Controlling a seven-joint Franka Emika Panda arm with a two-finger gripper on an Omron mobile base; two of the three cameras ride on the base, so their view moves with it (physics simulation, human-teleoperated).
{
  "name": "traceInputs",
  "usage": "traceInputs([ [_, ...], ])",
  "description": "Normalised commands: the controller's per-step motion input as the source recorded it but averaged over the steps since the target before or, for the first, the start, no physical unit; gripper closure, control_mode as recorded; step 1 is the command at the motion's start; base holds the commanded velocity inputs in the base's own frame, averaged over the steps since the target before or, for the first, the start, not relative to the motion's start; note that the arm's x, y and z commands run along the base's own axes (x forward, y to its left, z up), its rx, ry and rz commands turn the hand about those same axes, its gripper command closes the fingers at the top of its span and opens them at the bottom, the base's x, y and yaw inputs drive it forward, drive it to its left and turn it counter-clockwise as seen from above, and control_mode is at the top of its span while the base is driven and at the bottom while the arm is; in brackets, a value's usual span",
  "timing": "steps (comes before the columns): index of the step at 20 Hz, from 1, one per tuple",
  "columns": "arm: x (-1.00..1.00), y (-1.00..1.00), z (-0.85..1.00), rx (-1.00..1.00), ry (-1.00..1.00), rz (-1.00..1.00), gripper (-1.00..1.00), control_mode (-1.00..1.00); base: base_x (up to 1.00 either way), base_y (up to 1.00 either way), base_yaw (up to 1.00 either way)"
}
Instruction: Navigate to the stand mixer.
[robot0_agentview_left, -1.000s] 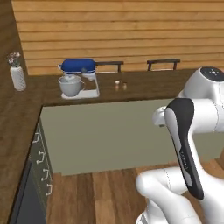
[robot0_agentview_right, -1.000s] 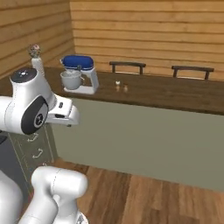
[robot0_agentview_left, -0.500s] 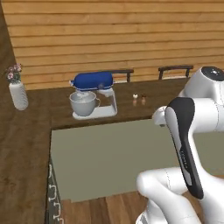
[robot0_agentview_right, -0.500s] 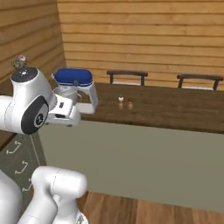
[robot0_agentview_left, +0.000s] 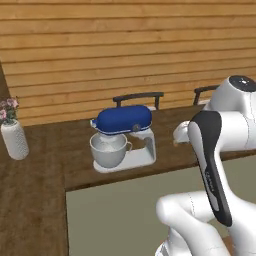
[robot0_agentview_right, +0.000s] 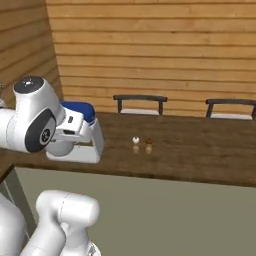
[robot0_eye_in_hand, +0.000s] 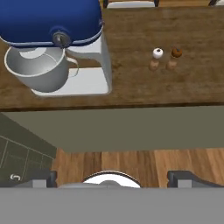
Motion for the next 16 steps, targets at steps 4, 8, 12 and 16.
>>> traceInputs([
  [4,0.0,0.0,0.0,0.0,0.0,0.0,-1.0,1.0,0.37,0.49,-0.03],
  [8,0.0,0.0,0.0,0.0,0.0,0.0,-1.0,1.0,0.4,0.54,0.0],
  [12,0.0,0.0,0.0,0.0,0.0,0.0,-1.0,1.0,0.6,0.36,0.07],
  [16,0.0,0.0,0.0,0.0,0.0,0.0,-1.0,1.0,0.68,0.22,0.11],
])
